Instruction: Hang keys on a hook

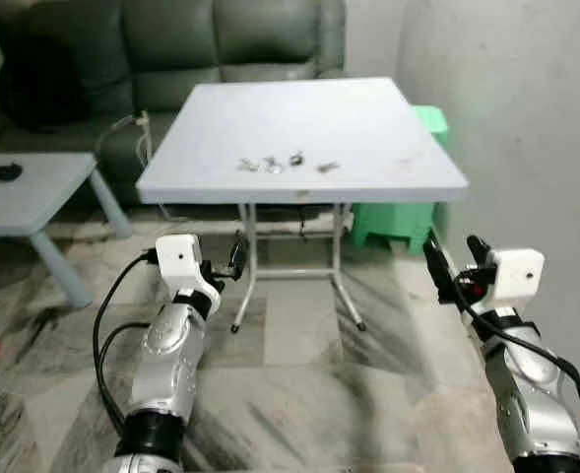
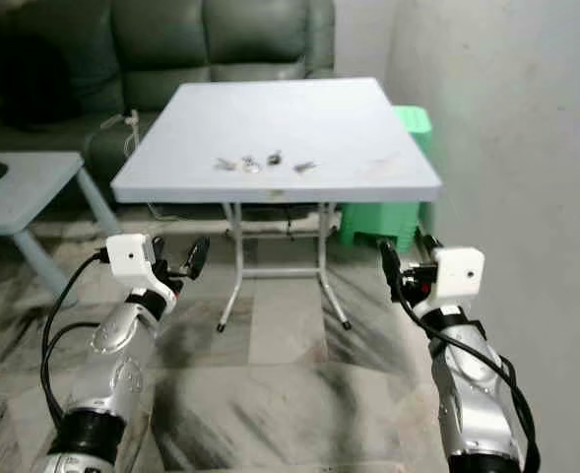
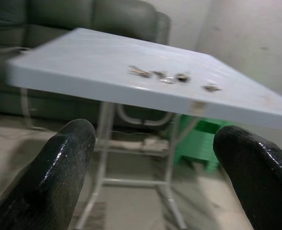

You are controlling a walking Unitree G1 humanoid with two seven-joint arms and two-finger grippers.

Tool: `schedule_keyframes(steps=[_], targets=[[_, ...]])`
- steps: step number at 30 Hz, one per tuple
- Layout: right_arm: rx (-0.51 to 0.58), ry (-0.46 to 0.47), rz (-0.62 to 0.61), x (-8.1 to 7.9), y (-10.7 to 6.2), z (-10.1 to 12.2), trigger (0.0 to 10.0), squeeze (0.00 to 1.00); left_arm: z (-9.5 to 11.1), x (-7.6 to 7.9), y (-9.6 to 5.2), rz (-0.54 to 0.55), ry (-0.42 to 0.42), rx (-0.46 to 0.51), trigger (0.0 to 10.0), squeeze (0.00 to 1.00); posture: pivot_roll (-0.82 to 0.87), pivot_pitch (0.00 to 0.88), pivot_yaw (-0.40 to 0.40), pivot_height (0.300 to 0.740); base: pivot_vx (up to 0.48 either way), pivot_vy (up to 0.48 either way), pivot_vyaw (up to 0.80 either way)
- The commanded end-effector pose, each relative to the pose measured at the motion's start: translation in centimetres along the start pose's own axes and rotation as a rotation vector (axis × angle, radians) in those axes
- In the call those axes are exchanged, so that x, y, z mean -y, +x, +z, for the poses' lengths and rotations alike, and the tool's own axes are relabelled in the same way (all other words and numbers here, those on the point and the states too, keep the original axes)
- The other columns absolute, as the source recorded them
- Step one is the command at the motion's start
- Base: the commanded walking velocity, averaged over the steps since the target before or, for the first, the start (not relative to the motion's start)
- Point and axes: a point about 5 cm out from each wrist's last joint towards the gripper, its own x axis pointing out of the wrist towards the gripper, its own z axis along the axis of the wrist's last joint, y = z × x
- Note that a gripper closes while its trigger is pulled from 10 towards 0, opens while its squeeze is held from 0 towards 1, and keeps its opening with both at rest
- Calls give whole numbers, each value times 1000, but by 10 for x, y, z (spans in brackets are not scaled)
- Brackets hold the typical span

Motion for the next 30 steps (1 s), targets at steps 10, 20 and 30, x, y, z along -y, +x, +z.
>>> schedule_keyframes(steps=[10, 20, 30], targets=[[-7, -19, -7, 5, -2, 3, 10000, 0, -1, 2, -1, 10, 1, -4, 10000, 0, -63, 0, -1, 740, 0, 0, 0], [-12, -25, -1, 6, -3, 3, 10000, 0, -1, 4, -2, 7, -16, 3, 10000, 0, -66, 0, -6, 740, 0, 0, 0], [-11, -24, 0, 6, -3, 3, 10000, 0, -1, 4, -1, 4, -11, 2, 10000, 0, -68, 0, -4, 740, 0, 0, 0]])
